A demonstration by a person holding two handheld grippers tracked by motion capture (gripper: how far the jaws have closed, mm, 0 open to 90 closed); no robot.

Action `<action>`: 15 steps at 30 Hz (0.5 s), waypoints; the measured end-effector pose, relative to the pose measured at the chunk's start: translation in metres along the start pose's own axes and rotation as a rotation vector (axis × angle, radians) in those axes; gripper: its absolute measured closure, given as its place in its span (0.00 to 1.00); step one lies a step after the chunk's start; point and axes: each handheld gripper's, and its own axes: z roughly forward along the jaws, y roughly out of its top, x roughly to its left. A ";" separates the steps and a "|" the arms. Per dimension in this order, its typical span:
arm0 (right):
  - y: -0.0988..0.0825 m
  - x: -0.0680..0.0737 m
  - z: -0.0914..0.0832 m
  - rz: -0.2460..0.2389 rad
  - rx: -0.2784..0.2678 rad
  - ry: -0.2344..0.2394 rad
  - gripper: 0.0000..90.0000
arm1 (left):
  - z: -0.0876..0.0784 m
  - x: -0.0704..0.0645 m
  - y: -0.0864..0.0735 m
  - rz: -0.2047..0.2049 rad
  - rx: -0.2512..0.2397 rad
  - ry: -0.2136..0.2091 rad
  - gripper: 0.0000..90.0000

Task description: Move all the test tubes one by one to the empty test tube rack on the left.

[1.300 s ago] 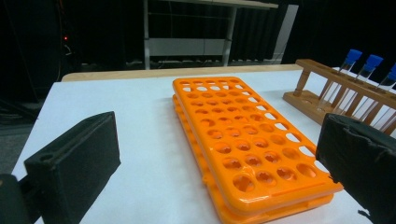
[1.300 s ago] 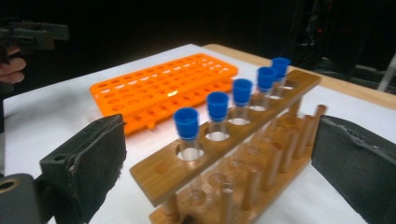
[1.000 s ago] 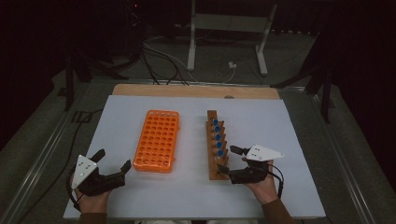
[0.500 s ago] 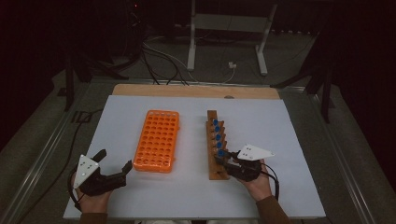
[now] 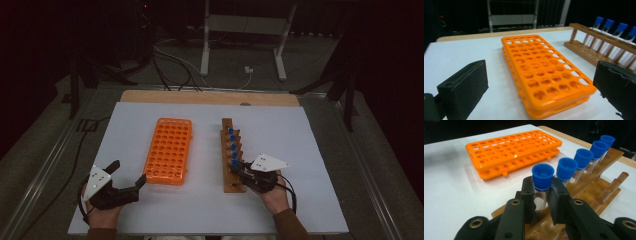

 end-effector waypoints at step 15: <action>0.029 -0.002 -0.017 -0.008 -0.037 0.022 0.85 | 0.016 -0.029 0.036 0.059 -0.004 -0.151 0.01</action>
